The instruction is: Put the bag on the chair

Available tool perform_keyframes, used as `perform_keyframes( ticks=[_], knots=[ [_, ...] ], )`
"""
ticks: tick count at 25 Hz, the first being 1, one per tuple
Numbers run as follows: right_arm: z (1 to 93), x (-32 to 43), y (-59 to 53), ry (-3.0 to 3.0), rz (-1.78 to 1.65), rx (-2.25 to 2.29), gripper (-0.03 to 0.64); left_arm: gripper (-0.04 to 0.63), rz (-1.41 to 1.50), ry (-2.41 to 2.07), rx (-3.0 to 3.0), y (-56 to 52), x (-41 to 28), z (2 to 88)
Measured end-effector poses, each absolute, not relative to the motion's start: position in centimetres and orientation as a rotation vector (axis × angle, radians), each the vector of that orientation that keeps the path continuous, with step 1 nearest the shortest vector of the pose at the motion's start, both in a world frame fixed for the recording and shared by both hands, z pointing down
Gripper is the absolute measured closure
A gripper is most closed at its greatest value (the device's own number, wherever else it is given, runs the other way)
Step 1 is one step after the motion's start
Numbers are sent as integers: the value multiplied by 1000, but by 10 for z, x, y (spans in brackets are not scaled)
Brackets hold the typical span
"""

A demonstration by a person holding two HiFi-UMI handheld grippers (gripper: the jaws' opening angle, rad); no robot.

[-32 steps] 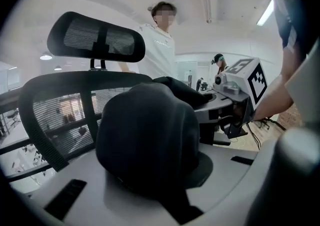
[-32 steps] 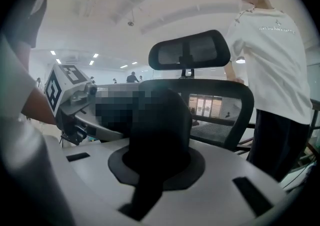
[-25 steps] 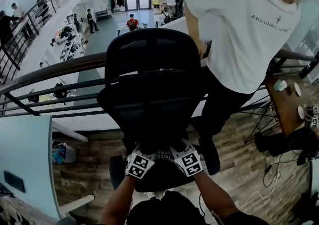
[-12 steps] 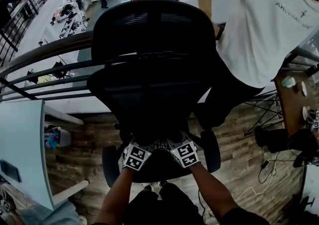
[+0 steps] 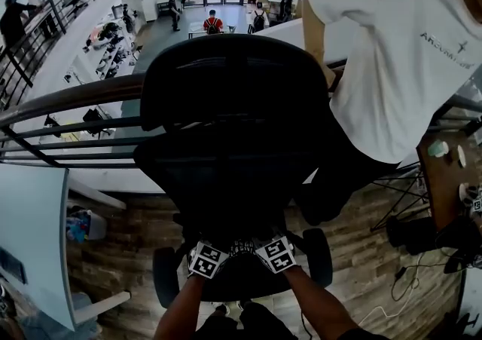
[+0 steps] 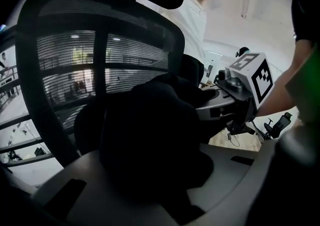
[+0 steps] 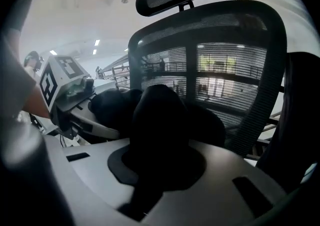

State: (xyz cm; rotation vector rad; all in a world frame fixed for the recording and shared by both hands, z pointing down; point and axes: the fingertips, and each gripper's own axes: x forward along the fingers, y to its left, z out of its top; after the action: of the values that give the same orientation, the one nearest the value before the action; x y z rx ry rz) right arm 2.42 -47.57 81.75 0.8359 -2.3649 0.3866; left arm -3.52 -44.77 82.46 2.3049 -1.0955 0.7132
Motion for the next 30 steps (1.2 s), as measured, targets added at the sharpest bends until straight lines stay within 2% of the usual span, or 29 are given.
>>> perform_keyframes(
  ticks=[17,20,27,30],
  knots=[
    [844,23,-476,-2393,460,764,544,525,700,-1076,2270,-447,-36,856],
    [852,26,-472,-2369,496,751,496,488,753,-1059,2214,-441,-41,862],
    [853,31,-472,-2325,529,797,373,327,775,-1068,2143,-426,-60,839],
    [848,33,-472,-2310,495,806,344,314,795,-1093,2147,-418,-70,826]
  ],
)
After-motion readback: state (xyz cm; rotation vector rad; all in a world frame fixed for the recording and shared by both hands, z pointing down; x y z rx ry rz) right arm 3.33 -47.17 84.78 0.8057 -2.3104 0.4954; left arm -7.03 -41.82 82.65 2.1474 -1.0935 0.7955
